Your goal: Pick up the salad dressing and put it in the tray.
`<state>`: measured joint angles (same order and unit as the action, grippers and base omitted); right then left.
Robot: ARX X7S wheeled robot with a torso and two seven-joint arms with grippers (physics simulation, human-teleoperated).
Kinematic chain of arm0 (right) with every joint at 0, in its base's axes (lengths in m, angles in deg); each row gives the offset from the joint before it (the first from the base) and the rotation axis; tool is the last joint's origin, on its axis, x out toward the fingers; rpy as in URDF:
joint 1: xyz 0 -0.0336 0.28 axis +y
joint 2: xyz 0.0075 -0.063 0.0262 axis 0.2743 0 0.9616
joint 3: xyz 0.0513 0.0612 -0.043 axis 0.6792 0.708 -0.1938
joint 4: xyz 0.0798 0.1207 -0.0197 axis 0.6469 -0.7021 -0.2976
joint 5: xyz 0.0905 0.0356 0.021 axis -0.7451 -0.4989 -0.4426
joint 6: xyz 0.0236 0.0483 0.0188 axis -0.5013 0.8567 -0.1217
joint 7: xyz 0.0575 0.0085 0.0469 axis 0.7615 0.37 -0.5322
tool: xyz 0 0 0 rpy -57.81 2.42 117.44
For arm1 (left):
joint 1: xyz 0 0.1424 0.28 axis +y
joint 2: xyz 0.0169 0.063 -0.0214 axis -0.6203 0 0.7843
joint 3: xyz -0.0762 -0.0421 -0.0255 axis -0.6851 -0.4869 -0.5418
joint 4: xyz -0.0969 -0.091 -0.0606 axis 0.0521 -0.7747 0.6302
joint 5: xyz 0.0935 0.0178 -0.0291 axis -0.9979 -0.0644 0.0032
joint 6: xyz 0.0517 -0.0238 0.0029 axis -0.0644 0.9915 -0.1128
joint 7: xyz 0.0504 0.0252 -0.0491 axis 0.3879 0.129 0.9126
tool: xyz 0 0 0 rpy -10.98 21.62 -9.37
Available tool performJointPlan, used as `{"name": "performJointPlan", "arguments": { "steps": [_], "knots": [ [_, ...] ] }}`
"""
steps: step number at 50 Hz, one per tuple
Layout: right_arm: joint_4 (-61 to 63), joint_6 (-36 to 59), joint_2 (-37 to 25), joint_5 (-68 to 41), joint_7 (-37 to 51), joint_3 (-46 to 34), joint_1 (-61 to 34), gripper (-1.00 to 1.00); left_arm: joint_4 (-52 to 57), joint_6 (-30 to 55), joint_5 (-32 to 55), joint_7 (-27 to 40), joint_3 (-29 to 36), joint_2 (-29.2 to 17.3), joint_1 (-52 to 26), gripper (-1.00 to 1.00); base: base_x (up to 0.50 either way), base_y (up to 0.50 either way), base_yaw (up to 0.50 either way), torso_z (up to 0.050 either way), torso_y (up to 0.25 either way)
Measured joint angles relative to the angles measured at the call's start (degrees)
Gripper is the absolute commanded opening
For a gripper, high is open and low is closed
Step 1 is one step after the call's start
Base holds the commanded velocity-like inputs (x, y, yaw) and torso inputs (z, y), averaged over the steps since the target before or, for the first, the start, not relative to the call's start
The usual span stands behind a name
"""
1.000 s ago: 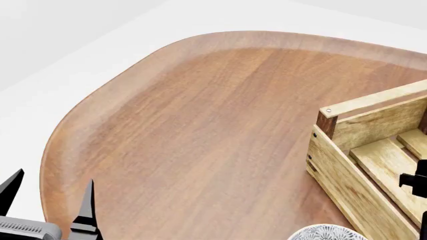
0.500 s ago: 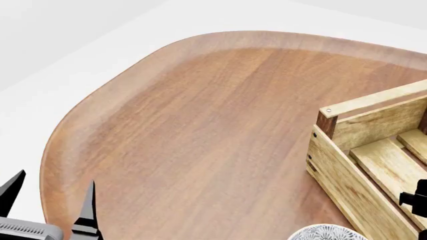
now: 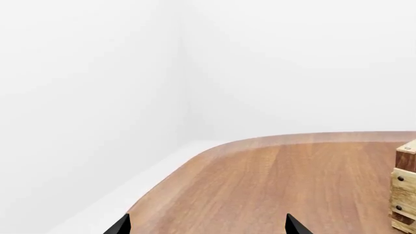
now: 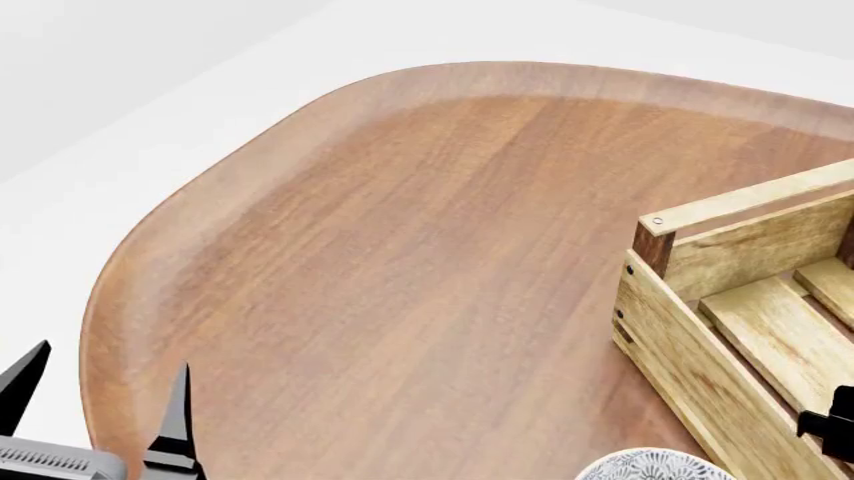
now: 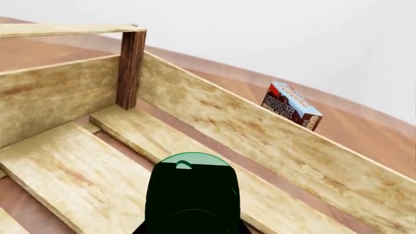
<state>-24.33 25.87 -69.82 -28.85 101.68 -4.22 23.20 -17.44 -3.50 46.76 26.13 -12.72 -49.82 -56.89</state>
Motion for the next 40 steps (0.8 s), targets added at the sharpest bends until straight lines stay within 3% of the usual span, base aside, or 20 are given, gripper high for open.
{"name": "performJointPlan", "arguments": {
  "steps": [6,7,40],
  "knots": [
    [0.1,-0.2,0.1,0.2,0.4,0.3,0.3,-1.00,0.0,-0.1,0.0,0.1,0.1,-0.1,0.0,1.00,0.00,0.00,0.00,0.000,0.000],
    [0.2,-0.2,0.1,0.3,0.5,0.4,0.3,1.00,0.0,-0.1,0.0,0.1,0.1,-0.1,0.0,1.00,0.00,0.00,0.00,0.000,0.000],
    [0.5,-0.9,-0.5,1.9,0.6,-0.8,0.5,1.00,0.0,-0.4,0.2,0.6,0.5,-0.5,-0.1,1.00,0.00,0.00,0.00,0.000,0.000]
  ]
}}
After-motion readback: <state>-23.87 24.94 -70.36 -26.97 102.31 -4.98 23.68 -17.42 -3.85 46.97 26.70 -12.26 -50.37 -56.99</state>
